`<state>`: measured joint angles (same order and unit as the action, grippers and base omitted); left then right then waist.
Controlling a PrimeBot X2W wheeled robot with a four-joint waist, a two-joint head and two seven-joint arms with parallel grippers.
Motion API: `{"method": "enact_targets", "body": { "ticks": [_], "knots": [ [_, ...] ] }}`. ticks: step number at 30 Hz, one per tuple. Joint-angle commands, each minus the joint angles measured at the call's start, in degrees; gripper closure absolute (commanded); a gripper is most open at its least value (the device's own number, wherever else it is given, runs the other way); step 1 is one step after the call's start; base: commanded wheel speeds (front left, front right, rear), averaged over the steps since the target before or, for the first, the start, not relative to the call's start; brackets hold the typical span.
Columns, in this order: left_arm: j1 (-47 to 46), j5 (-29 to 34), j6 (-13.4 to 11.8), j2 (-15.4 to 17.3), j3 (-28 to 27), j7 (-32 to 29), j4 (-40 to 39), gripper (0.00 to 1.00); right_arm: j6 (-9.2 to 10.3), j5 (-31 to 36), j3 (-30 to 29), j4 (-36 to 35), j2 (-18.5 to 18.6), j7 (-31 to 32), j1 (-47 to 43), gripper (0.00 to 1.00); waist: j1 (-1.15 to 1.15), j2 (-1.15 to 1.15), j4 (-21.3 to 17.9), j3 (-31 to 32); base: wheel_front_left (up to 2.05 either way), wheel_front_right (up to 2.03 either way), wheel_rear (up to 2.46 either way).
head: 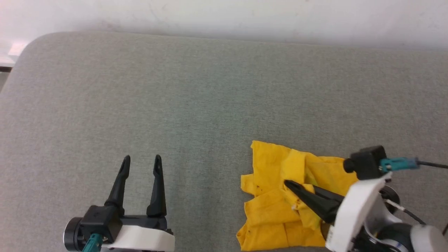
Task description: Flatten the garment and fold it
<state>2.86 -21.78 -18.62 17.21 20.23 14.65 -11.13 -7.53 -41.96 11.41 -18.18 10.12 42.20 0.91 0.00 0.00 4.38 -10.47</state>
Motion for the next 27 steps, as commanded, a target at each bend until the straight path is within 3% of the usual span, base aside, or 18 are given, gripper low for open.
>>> {"method": "enact_targets", "body": {
  "ticks": [1, 8, 14, 16, 17, 18, 22, 27],
  "knots": [
    [-0.2, -0.3, 0.4, -0.3, -0.1, 0.3, 0.2, 0.00, 0.04, 0.3, 0.1, 0.3, -0.4, -0.4, 0.9, 1.00, 0.00, 0.00, 0.4, 0.0, 0.00, 0.00, 0.00],
    [-0.8, -0.6, 0.9, -1.7, 0.1, 0.3, 0.9, 0.00, 0.04, 4.0, 2.3, 8.4, -3.5, -0.7, 5.2, 1.00, 0.00, 0.00, 1.4, -1.2, 0.00, 0.00, 0.00],
    [-1.9, -0.5, 1.8, -3.4, 0.2, 0.3, 2.1, 0.00, 0.04, 12.0, 4.6, 19.0, -5.0, -0.8, 8.9, 1.00, 0.00, 0.00, 1.8, -1.7, 0.00, 0.00, 0.00],
    [-2.1, -0.4, 2.2, -4.0, 0.1, 0.3, 2.6, 0.00, 0.04, 14.0, 5.4, 22.5, -5.5, -0.8, 9.8, 0.83, 0.00, 0.00, 2.0, -1.6, 0.00, 0.00, 0.00],
    [-2.2, -0.4, 2.4, -4.3, 0.1, 0.3, 2.8, 0.00, 0.04, 15.0, 5.8, 24.1, -5.7, -0.7, 10.2, 0.66, 0.00, 0.00, 2.1, -1.4, 0.00, 0.00, 0.00],
    [-2.2, -0.4, 2.6, -4.6, 0.0, 0.3, 3.1, 0.00, 0.04, 15.9, 6.1, 25.3, -5.9, -0.8, 10.6, 0.00, 0.00, 0.00, 2.2, -1.4, 0.00, 0.00, 0.00],
    [-1.9, -0.2, 3.2, -5.4, -0.7, 0.3, 3.8, 0.00, 0.04, 15.6, 7.2, 26.6, -6.4, -1.2, 11.7, 0.00, 0.00, 0.00, 1.9, -1.0, 0.00, 0.00, 0.00],
    [-1.2, 0.1, 3.9, -5.9, -1.5, 0.3, 4.3, 0.00, 0.04, 11.7, 5.4, 19.3, -4.9, -0.9, 11.3, 0.00, 0.00, 0.00, 0.7, -0.7, 0.00, 0.00, 0.00]
  ]
}}
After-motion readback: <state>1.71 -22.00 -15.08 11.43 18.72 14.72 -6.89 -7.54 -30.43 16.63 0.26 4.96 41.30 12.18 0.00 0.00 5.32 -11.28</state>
